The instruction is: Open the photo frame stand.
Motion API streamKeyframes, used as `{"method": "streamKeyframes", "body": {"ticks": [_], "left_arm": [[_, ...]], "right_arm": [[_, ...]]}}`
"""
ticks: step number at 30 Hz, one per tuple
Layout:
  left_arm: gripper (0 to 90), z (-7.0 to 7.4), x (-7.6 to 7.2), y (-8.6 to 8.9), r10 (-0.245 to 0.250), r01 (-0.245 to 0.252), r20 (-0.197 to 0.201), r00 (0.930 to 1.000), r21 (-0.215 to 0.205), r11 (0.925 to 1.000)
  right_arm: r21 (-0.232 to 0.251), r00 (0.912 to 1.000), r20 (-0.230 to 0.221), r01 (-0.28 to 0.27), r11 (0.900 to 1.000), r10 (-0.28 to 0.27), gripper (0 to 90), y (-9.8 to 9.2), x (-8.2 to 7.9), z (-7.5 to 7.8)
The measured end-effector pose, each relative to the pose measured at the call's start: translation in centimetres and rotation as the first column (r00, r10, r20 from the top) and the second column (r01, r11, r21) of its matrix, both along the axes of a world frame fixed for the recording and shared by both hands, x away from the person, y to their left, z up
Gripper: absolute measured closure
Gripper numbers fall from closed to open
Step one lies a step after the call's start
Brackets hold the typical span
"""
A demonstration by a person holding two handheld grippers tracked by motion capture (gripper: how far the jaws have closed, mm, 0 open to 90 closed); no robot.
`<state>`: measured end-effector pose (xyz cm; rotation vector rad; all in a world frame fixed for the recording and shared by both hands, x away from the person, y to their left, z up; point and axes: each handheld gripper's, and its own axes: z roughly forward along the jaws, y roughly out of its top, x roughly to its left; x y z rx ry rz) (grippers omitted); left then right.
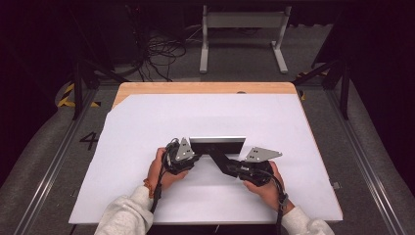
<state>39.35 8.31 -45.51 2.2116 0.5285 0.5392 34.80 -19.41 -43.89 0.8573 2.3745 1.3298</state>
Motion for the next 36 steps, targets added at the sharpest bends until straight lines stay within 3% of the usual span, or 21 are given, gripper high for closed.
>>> {"method": "streamKeyframes", "body": {"ticks": [16, 27, 36], "left_arm": [[71.1, -0.44, 0.40, 0.22, 0.038, -0.038, -0.026, 0.9989, -0.004, 0.9993], [72.3, -0.46, 0.51, 0.23, 0.060, -0.060, -0.011, 0.9981, 0.010, 0.9981], [74.4, -0.38, 0.61, 0.68, 0.057, -0.058, -0.030, 0.9979, -0.017, 0.9982]], "right_arm": [[-0.009, 1.0000, 0.002, 0.009, 1.000, -0.009, 79.6, 0.07, 0.24, -0.29], [-0.007, 0.9999, -0.003, 0.015, 1.000, -0.015, 79.4, 0.03, 0.40, -0.52], [-0.017, 0.9995, -0.013, 0.028, 0.999, -0.028, 76.0, -0.07, 0.41, -0.64]]}}
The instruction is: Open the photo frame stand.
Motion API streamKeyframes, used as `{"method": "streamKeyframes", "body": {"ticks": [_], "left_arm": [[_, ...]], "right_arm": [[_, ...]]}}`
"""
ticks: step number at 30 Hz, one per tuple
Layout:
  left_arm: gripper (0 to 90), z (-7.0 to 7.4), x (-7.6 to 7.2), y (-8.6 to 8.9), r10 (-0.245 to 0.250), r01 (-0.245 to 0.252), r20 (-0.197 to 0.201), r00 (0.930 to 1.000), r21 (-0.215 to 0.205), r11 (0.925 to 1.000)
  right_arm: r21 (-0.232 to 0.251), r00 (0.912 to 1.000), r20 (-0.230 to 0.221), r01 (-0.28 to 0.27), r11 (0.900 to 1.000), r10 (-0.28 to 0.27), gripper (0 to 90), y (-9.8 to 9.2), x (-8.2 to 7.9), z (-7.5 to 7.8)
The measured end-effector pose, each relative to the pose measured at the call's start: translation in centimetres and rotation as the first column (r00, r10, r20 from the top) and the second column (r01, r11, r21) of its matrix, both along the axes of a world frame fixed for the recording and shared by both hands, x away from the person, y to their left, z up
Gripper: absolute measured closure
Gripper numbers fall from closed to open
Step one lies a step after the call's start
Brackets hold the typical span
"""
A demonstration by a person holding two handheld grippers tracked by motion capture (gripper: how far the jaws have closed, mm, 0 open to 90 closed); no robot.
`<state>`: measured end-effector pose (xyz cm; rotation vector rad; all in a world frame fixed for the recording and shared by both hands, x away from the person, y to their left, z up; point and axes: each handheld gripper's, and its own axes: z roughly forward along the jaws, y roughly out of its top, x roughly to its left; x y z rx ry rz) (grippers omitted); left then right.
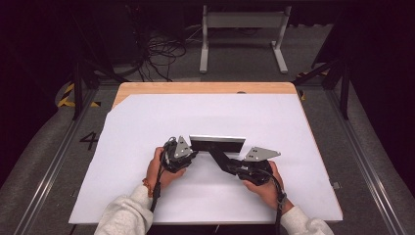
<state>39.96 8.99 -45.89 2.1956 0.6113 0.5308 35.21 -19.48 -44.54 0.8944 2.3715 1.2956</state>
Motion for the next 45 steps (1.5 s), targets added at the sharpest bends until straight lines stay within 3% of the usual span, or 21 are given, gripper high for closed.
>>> {"method": "streamKeyframes", "body": {"ticks": [15, 30, 37, 45], "left_arm": [[72.7, 0.7, -0.2, 0.5, -0.024, 0.024, 0.000, 0.9997, -0.027, 0.9994], [71.4, 1.9, -0.6, 1.2, -0.039, 0.040, 0.015, 0.9991, -0.080, 0.9960], [67.1, 2.7, -0.9, 1.5, -0.063, 0.064, 0.015, 0.9979, -0.121, 0.9906], [54.0, 3.4, -0.9, 2.0, -0.090, 0.090, 0.006, 0.9959, -0.162, 0.9826]], "right_arm": [[0.007, 0.9997, 0.023, 0.012, 1.000, -0.012, 73.3, -1.3, -0.6, 1.0], [0.005, 0.9914, 0.115, 0.062, 0.998, -0.062, 73.3, -2.9, -1.2, 2.8], [0.005, 0.9818, 0.162, 0.099, 0.995, -0.098, 68.8, -3.1, -1.3, 3.3], [0.021, 0.9763, 0.188, 0.105, 0.994, -0.107, 64.3, -2.9, -1.0, 3.6]]}}
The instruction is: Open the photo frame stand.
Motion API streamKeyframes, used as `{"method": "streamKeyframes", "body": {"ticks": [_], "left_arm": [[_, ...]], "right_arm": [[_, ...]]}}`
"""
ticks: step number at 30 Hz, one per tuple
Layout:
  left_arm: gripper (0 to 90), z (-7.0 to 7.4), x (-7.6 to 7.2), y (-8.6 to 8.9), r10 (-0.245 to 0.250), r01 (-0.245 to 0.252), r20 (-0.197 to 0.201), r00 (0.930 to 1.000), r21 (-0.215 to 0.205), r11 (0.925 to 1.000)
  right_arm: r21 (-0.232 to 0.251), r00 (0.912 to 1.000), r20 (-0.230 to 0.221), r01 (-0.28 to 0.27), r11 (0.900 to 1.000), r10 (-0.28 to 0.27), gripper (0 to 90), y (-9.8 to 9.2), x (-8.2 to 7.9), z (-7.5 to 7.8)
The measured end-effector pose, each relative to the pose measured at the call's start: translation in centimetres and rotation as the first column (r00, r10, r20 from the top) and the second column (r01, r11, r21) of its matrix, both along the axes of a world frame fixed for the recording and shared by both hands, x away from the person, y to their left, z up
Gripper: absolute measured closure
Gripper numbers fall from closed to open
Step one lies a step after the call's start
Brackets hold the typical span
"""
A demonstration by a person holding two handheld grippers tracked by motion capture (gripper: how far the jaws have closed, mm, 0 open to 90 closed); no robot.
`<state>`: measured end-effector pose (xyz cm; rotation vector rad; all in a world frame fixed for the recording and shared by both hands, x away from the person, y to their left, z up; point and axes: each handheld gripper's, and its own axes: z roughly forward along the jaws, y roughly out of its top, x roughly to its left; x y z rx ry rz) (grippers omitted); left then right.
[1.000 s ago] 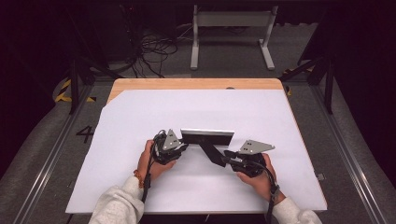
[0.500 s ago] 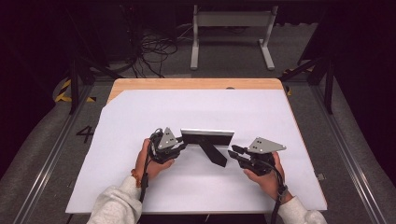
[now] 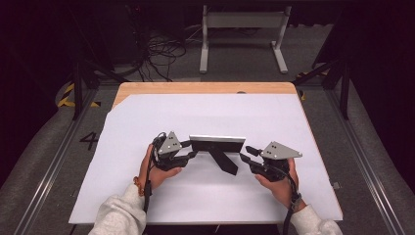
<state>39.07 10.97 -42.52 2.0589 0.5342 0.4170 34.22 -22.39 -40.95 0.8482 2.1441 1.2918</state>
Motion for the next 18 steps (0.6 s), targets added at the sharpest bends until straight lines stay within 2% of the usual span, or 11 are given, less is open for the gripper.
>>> {"method": "streamKeyframes", "body": {"ticks": [3, 5, 6, 13, 18], "left_arm": [[52.0, 0.11, 0.05, 0.08, 0.002, -0.002, -0.008, 1.0000, -0.017, 0.9998], [50.3, 0.25, 0.00, 0.14, 0.005, -0.005, 0.003, 1.0000, -0.028, 0.9996], [52.2, 0.37, -0.02, 0.09, 0.005, -0.005, 0.002, 1.0000, -0.033, 0.9995], [60.7, 0.43, 0.05, -0.05, -0.001, 0.001, 0.001, 1.0000, -0.045, 0.9990], [62.0, 0.54, 0.12, -0.23, 0.003, -0.002, 0.009, 1.0000, -0.050, 0.9987]], "right_arm": [[0.004, 1.0000, 0.004, 0.002, 1.000, -0.002, 65.1, 0.08, 0.08, 0.07], [0.005, 1.0000, 0.008, 0.004, 1.000, -0.004, 66.9, 0.14, 0.15, 0.14], [0.002, 0.9999, 0.015, 0.006, 1.000, -0.006, 70.0, 0.18, 0.23, 0.15], [-0.003, 0.9997, 0.020, 0.017, 1.000, -0.017, 73.9, 0.23, 0.41, 0.10], [0.001, 0.9995, 0.027, 0.019, 1.000, -0.019, 74.6, 0.18, 0.64, 0.18]]}}
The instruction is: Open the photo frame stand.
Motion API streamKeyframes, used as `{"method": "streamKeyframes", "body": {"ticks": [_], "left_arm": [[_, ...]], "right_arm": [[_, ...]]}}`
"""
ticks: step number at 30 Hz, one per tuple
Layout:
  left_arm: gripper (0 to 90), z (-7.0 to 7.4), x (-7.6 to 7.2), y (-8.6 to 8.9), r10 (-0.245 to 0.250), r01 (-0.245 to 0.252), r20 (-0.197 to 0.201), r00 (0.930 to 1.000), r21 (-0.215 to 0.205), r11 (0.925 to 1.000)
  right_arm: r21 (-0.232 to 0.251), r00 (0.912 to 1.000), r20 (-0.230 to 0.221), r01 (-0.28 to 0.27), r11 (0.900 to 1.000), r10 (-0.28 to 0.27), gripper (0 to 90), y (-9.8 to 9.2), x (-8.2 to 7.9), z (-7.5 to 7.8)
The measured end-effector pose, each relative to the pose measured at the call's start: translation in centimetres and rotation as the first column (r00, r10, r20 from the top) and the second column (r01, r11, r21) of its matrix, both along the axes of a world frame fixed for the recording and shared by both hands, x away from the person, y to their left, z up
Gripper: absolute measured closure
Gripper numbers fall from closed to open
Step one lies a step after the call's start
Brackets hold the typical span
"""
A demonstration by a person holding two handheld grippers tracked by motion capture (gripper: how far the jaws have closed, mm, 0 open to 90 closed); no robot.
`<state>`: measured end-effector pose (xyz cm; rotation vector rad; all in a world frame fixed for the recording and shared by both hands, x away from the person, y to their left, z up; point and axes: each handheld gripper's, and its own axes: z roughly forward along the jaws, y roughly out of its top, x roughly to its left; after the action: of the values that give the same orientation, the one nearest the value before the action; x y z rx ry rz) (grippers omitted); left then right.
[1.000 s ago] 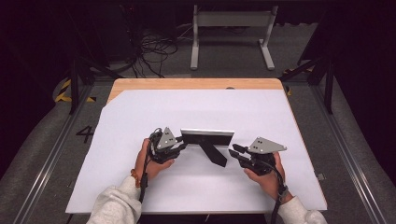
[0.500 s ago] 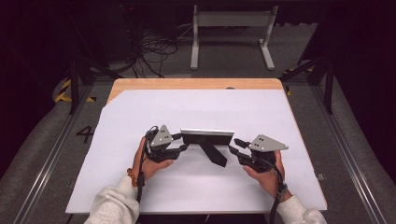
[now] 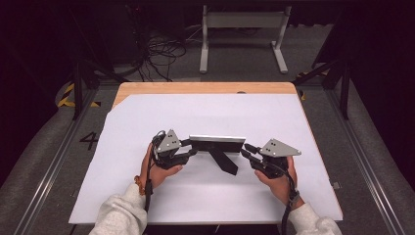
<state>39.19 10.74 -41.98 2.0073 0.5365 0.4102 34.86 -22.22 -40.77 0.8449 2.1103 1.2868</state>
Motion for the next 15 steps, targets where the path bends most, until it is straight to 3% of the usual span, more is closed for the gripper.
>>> {"method": "streamKeyframes", "body": {"ticks": [15], "left_arm": [[69.3, 0.35, -0.07, 0.69, -0.013, 0.013, -0.008, 0.9999, -0.022, 0.9997]], "right_arm": [[0.015, 0.9999, 0.005, 0.013, 1.000, -0.014, 78.2, 0.13, 0.73, 0.12]]}}
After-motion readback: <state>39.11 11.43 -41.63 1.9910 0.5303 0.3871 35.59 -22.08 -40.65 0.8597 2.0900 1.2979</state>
